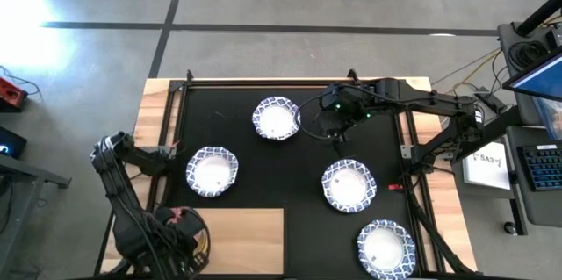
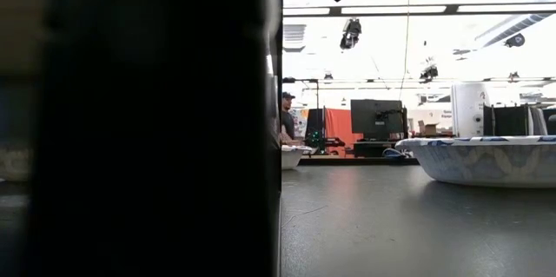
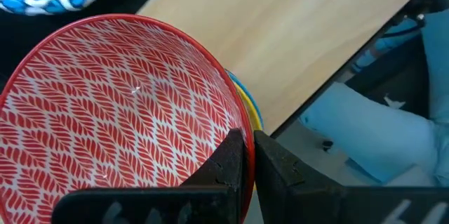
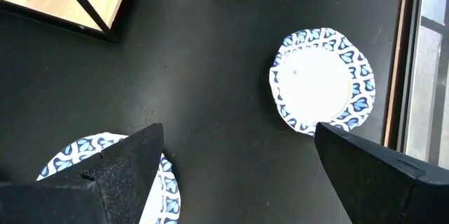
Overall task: Place and stack bowls onto a shelf
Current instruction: Stack the red patterned bowl on top of the yellow patterned bowl on the shelf
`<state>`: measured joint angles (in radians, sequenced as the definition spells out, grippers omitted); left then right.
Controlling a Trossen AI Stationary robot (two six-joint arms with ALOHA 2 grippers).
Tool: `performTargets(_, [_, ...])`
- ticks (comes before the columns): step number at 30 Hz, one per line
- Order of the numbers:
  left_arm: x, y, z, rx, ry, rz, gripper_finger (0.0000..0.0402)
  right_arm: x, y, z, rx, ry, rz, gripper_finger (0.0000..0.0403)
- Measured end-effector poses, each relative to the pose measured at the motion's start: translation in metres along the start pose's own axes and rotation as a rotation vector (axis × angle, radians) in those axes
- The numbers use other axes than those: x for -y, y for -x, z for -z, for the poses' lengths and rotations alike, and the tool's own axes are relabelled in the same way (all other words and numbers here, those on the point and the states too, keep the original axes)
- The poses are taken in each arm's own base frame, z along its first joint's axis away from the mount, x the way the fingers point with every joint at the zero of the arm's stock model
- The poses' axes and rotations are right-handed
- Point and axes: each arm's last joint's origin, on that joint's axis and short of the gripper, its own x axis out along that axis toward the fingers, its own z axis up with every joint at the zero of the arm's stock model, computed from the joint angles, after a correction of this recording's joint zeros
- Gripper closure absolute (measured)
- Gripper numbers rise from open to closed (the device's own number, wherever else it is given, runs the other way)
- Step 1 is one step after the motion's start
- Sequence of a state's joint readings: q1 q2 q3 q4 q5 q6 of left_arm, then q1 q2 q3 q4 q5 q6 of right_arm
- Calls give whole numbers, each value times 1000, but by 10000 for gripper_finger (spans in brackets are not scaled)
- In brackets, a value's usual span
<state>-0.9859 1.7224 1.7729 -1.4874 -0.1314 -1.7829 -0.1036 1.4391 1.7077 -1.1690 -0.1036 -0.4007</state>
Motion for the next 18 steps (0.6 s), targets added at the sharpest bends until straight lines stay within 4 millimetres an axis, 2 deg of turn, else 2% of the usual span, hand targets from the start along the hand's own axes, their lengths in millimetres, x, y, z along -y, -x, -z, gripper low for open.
performTargets(10, [12,-8,2,-26,22,43,397,0,0,0,-1,2,0,44])
performTargets(18, [11,-10,2,-25,37,38,384,0,0,0,-1,1,0,44])
